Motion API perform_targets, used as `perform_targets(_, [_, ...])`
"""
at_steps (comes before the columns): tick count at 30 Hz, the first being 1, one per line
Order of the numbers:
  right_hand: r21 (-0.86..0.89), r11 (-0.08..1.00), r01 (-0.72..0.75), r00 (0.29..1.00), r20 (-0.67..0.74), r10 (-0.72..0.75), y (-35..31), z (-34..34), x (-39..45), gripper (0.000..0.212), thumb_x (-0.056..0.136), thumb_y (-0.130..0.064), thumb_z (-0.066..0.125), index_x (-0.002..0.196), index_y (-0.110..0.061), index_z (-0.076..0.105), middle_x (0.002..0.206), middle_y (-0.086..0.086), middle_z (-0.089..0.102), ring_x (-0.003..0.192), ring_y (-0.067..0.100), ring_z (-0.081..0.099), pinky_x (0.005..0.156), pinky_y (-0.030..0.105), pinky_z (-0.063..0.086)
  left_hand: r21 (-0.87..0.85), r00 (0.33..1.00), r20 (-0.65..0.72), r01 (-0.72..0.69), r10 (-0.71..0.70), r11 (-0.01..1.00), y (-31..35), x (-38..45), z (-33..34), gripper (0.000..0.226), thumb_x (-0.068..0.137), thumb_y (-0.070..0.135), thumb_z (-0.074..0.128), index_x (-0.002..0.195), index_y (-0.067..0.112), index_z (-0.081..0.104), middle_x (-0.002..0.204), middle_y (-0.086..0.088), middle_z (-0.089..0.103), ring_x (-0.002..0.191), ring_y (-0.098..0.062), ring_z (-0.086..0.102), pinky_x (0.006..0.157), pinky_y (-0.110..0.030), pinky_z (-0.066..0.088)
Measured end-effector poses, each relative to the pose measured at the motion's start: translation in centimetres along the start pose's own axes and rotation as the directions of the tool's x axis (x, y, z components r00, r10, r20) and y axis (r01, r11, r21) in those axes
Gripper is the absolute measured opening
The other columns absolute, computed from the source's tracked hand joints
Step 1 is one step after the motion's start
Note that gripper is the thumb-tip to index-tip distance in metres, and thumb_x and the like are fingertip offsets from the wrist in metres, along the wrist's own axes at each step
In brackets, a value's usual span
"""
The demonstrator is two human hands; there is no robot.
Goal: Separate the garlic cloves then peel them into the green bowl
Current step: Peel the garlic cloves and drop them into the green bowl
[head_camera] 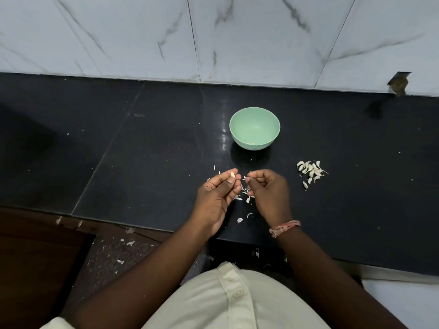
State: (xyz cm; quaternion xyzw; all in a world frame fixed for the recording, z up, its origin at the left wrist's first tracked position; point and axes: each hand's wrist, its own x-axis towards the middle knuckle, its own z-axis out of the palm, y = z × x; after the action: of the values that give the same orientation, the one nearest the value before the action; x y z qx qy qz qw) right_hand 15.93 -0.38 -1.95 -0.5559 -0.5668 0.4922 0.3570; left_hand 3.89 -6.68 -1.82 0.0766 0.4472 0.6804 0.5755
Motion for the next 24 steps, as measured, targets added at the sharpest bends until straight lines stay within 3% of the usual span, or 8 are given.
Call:
perform_targets(3, [-0.023,0.999,0.036,0.999,0.015,-0.036,0.1,-0.2,0.0,0.013,0.092,-0.002,0.067,0.095,-0.01,0.076,0.08,-0.001,0.074,0.063,0.005,0.068,0.064,0.021,0.055,0.084,0.999,-0.034,-0.031,0.034,0.996,-0.2,0.0,-0.2,0.026,0.096,-0.002,0.061,0.121,-0.003,0.067,0.109,-0.019,0.075,0.093,-0.019,0.073,0.082,-0.025,0.059])
perform_targets(7, [-0.097,0.991,0.09,0.995,0.055,-0.085,-0.5,-0.2,0.0,0.013,0.091,-0.01,0.07,0.098,-0.016,0.079,0.087,-0.008,0.076,0.078,-0.001,0.071,0.073,0.015,0.054,0.164,0.994,-0.058,-0.082,0.093,0.983,-0.4,0.1,-0.2,0.022,0.095,-0.003,0.062,0.116,0.001,0.067,0.1,-0.017,0.076,0.085,-0.019,0.072,0.078,-0.026,0.061])
perform_targets(12, [-0.114,0.977,0.182,0.978,0.124,-0.168,-1.4,-0.6,0.0,0.012,0.091,-0.012,0.069,0.094,-0.017,0.079,0.081,-0.008,0.076,0.075,0.002,0.071,0.071,0.016,0.054,0.273,0.989,-0.033,-0.129,0.144,0.953,-0.4,0.0,-0.2,0.014,0.093,0.002,0.068,0.107,0.0,0.072,0.089,-0.015,0.073,0.083,-0.019,0.067,0.078,-0.029,0.058])
perform_targets(16, [-0.1,0.976,0.194,0.973,0.149,-0.178,-1.5,-0.7,-0.1,0.01,0.091,-0.012,0.07,0.092,-0.018,0.079,0.073,-0.007,0.075,0.067,0.006,0.07,0.068,0.028,0.058,0.368,0.982,-0.043,-0.154,0.182,0.917,-0.2,-0.1,0.0,0.013,0.089,0.001,0.07,0.1,0.005,0.078,0.086,-0.014,0.073,0.078,-0.02,0.063,0.079,-0.032,0.055])
perform_targets(19, [-0.062,0.986,0.153,0.975,0.171,-0.141,-1.5,-0.9,0.0,0.01,0.091,-0.011,0.07,0.088,-0.017,0.077,0.068,-0.002,0.073,0.062,0.017,0.071,0.066,0.041,0.062,0.418,0.977,-0.023,-0.183,0.212,0.89,0.0,-0.1,0.1,0.015,0.089,0.0,0.07,0.101,0.005,0.078,0.087,-0.015,0.074,0.078,-0.019,0.064,0.076,-0.03,0.056])
perform_targets(24, [-0.053,0.989,0.137,0.965,0.231,-0.122,-1.4,-1.1,-0.2,0.01,0.091,-0.013,0.071,0.083,-0.018,0.075,0.069,0.001,0.073,0.062,0.023,0.071,0.066,0.051,0.062,0.341,0.969,-0.043,-0.214,0.243,0.915,0.5,0.0,0.4,0.024,0.089,-0.004,0.071,0.112,-0.002,0.067,0.084,-0.008,0.071,0.073,-0.014,0.067,0.071,-0.024,0.056])
